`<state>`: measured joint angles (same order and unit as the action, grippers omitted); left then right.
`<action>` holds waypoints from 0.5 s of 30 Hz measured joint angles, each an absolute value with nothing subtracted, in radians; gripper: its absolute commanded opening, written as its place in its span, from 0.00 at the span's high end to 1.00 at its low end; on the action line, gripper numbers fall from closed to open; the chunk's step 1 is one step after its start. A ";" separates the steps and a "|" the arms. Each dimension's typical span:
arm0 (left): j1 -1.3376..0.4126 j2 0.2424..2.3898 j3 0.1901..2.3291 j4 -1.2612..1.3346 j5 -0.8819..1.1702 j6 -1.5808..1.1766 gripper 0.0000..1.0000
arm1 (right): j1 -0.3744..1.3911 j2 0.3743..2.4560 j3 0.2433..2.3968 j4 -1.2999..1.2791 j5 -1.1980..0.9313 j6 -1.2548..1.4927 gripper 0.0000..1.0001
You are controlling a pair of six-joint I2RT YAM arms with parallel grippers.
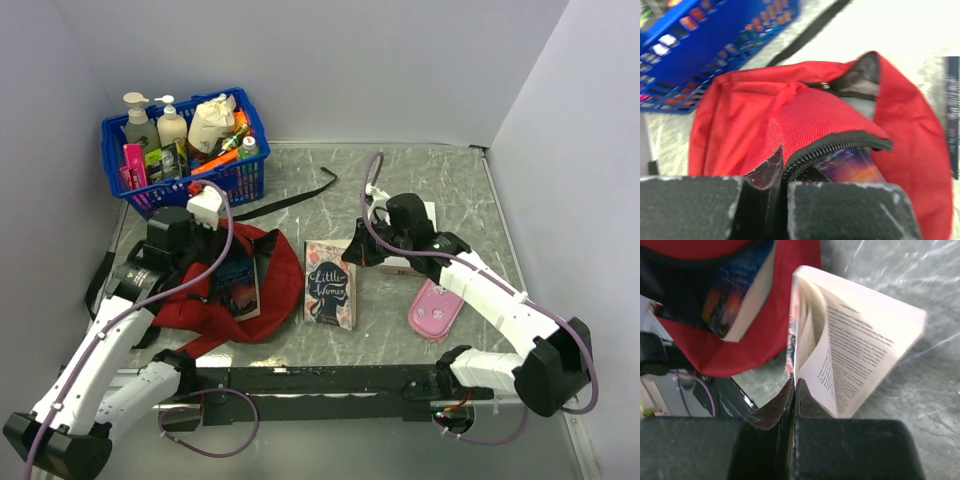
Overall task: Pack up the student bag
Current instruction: Pick up the book from the center of the board.
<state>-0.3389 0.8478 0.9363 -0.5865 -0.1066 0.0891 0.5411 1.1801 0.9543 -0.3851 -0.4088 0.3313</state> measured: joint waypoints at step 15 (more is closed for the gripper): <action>-0.480 0.900 0.936 -0.605 -0.102 0.032 0.99 | 0.538 1.415 0.896 -0.346 -0.339 0.331 0.84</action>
<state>-0.4797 0.9001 0.9363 -0.6052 -0.1017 0.0322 0.5381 1.4151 0.8959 -0.3462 -0.3393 0.3305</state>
